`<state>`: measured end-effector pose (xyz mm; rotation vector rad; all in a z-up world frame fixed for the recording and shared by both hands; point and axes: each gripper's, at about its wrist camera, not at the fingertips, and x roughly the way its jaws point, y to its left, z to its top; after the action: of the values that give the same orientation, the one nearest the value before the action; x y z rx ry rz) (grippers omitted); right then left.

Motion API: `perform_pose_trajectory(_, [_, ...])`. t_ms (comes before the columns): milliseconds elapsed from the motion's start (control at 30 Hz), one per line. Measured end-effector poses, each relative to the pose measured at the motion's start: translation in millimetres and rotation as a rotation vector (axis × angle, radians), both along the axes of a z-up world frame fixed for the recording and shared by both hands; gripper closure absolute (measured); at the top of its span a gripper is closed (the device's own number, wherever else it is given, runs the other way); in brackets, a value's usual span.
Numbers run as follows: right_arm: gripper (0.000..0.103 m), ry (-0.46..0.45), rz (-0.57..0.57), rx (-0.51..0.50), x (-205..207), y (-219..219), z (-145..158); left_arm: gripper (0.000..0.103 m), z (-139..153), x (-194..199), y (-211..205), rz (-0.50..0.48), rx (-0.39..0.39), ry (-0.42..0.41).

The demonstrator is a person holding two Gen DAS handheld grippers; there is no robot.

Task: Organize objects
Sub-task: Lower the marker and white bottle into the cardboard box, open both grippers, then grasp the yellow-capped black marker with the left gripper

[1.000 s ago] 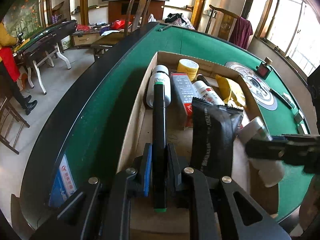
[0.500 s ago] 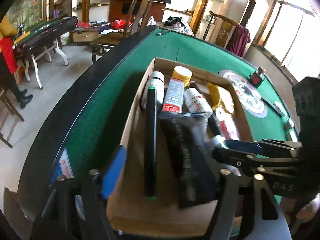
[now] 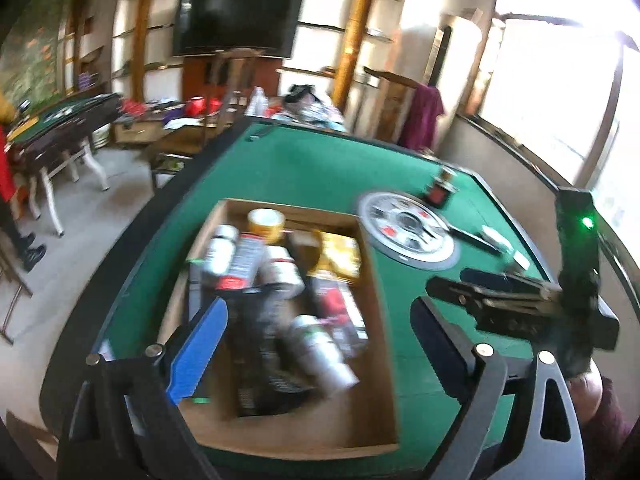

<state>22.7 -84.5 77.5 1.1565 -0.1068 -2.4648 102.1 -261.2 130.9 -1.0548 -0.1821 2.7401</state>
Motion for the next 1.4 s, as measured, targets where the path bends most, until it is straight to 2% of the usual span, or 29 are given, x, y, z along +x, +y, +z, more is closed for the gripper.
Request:
perform_pose_trajectory(267, [0.022,-0.013,-0.165,-0.014,2.4,102.5,-9.5,0.010,-3.3,-1.0,100.8,-0.180,-0.129,-0.018])
perform_pose_trajectory(400, [0.022,-0.012,-0.256,-0.031,7.4,151.4,-12.6,0.010,-7.3,0.0,137.4,-0.218,-0.200,-0.011])
perform_pose_trajectory(500, [0.022,-0.009,-0.316,-0.046,11.6,182.3,-13.8,0.010,-14.0,-2.8,156.1,-0.229,-0.217,-0.038])
perform_pose_trajectory(600, [0.022,-0.009,-0.357,-0.060,13.4,204.4,-15.3,0.010,-19.4,-4.8,167.1,-0.224,-0.236,-0.059])
perform_pose_trajectory(867, [0.022,-0.006,-0.444,-0.064,17.1,250.8,-22.3,0.010,-22.0,-9.4,184.6,-0.155,-0.400,-0.024])
perform_pose_trajectory(1067, [0.021,-0.005,-0.490,-0.072,14.6,277.5,-21.4,0.010,-26.6,-18.4,195.2,-0.163,-0.449,-0.043])
perform_pose_trajectory(1400, [0.021,0.036,-0.524,-0.055,-4.5,309.7,3.1,0.010,-35.6,-37.1,228.1,-0.196,-0.535,-0.057])
